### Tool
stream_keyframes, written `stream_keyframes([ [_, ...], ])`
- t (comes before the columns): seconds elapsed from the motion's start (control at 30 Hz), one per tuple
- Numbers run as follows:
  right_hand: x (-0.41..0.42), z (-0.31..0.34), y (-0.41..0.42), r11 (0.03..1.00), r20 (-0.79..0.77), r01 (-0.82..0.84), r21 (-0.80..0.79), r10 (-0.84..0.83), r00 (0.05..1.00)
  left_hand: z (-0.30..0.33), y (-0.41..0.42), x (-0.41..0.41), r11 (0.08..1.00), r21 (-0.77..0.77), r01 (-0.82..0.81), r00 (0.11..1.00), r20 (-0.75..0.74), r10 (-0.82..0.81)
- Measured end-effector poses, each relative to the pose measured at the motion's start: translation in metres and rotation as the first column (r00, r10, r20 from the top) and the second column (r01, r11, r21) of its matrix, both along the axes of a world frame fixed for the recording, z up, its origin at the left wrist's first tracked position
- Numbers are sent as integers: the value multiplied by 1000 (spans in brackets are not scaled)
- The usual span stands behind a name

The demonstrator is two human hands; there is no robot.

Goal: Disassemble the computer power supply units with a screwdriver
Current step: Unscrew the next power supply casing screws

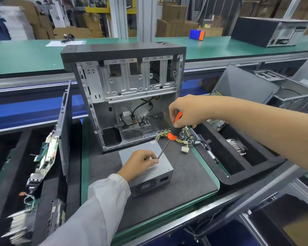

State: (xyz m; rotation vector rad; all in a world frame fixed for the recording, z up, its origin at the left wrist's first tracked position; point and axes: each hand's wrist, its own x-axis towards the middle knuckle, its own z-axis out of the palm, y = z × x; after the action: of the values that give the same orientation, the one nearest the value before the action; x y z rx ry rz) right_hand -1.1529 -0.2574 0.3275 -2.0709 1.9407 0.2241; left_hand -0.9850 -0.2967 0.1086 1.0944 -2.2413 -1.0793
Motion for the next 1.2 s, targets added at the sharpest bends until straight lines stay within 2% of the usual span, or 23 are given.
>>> stream_keyframes([
  [0.07, 7, -1, -2, 1000, 6, -10, -4, 10, 1000, 1, -4, 19, 997, 19, -76, 997, 33, 75],
  [0.1, 11, -2, -3, 1000, 7, -20, -2, 20, 1000, 0, -6, 29, 986, 83, -147, 989, 10, 147],
  [0.13, 17, -3, -3, 999, 9, -35, -2, 35, 999, -1, -7, 38, 949, 216, -228, 968, -57, 245],
  [0.2, 30, -8, -4, 997, 8, -79, -2, 79, 997, -6, -5, 53, 783, 545, -300, 850, -219, 478],
  [0.23, 37, -10, -4, 994, 5, -106, -3, 106, 994, -8, -2, 59, 701, 648, -297, 783, -255, 568],
  [0.3, 51, -16, -4, 987, 11, -158, -7, 158, 987, -15, 7, 69, 607, 736, -299, 688, -275, 672],
  [0.37, 64, -21, -5, 980, 7, -198, -2, 198, 980, -22, 15, 76, 556, 779, -289, 642, -273, 716],
  [0.43, 72, -25, -5, 976, -5, -215, 10, 215, 977, -27, 23, 81, 562, 774, -291, 708, -221, 671],
  [0.53, 78, -28, -4, 975, -10, -220, 19, 220, 976, -34, 35, 83, 685, 671, -284, 871, -119, 477],
  [0.6, 80, -27, -3, 973, -33, -232, 12, 232, 972, -36, 42, 81, 763, 589, -266, 915, -96, 392],
  [0.7, 82, -25, -3, 970, -38, -243, 17, 243, 969, -40, 43, 81, 801, 528, -283, 918, -92, 385],
  [1.2, 87, -34, -3, 971, -45, -241, 13, 241, 969, -49, 43, 85, 771, 603, -204, 921, -150, 361],
])
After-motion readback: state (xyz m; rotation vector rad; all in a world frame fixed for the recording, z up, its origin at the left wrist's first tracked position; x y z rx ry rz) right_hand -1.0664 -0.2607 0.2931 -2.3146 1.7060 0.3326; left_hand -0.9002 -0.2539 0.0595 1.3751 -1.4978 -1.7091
